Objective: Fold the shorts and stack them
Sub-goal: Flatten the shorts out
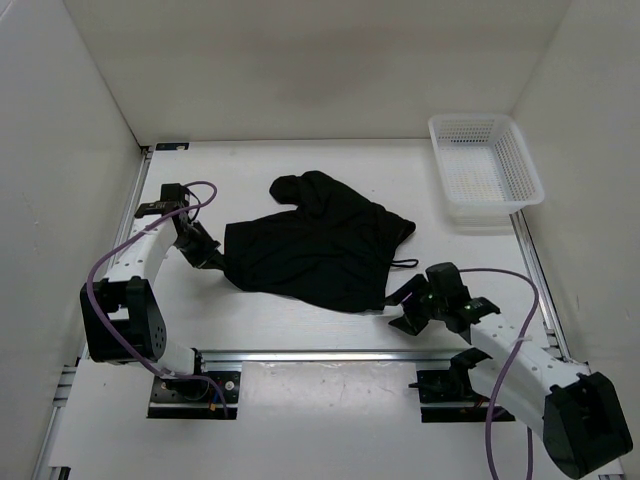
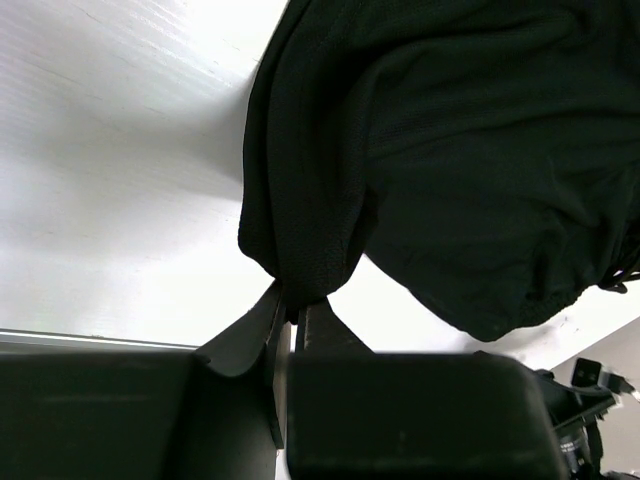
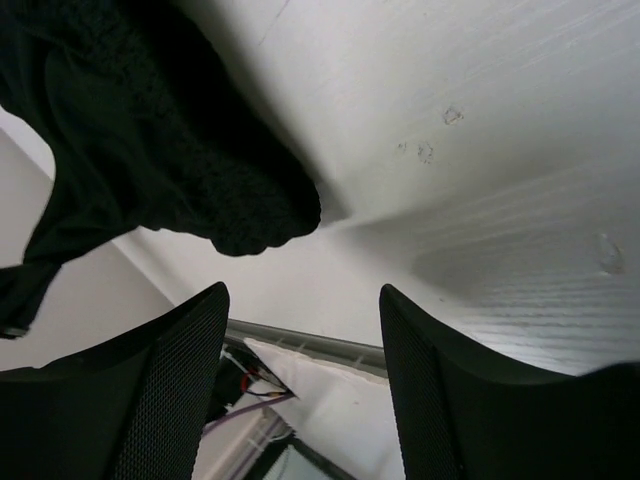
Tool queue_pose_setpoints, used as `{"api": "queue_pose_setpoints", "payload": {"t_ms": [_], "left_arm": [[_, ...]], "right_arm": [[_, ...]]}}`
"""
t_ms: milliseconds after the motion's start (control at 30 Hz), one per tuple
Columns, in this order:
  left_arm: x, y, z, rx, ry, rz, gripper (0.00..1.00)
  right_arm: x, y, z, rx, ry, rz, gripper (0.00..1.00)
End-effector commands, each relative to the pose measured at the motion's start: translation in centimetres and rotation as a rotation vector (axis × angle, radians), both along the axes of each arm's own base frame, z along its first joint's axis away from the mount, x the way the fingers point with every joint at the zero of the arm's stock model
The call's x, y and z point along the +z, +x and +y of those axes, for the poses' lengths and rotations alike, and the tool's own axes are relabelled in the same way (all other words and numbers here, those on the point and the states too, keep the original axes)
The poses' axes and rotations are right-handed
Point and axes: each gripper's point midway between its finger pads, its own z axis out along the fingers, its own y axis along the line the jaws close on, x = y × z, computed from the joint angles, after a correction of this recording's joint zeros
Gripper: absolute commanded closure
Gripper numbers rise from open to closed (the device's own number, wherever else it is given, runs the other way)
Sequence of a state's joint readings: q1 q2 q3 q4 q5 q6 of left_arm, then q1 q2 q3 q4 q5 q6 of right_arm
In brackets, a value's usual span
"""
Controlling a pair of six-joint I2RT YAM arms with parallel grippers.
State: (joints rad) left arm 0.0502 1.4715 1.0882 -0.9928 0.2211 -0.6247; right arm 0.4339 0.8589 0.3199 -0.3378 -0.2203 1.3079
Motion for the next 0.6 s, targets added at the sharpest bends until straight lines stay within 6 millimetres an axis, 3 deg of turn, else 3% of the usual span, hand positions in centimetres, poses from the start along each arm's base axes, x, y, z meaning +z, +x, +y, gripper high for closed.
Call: {"api": "queue_pose_setpoints", "payload": {"t_ms": [0,233,467,500,533,567], "left_arm": [[1.1,0.4,0.1,-0.012,0.015,-0.062,0.9],[1.1,0.3,0.2,-0.021,0.018,-0.064,0.9],[1.2,-0.1,0.3,-0.018,0.026,-0.053,0.9],[1.4,-0.1,0.3,-0.018,0.026,-0.053,0.9],[1.6,-0.1,0.3,-0.027,0.029,-0.064,0.9],[1.9,-0.1,0.3,-0.027,0.029,-0.064,0.9]], "right_arm": [[1.3,1.6,1.9,-0.057,0.123,-0.03,0.35],[-0.7,1.9,2.8,-0.086,0.079,0.017,0.38],[-1.4,4.6,3.0,-0.098,-0.031,-0.049,0.43],[-1.2,5.8,3.0,-0.083,-0.063,-0.075,0.47],[-2.1,5.4,2.6,-0.087,-0.091,-0.048,0.5],[-1.4,6.5,2.6,-0.085,-0.107,-0.074,0.58]]}}
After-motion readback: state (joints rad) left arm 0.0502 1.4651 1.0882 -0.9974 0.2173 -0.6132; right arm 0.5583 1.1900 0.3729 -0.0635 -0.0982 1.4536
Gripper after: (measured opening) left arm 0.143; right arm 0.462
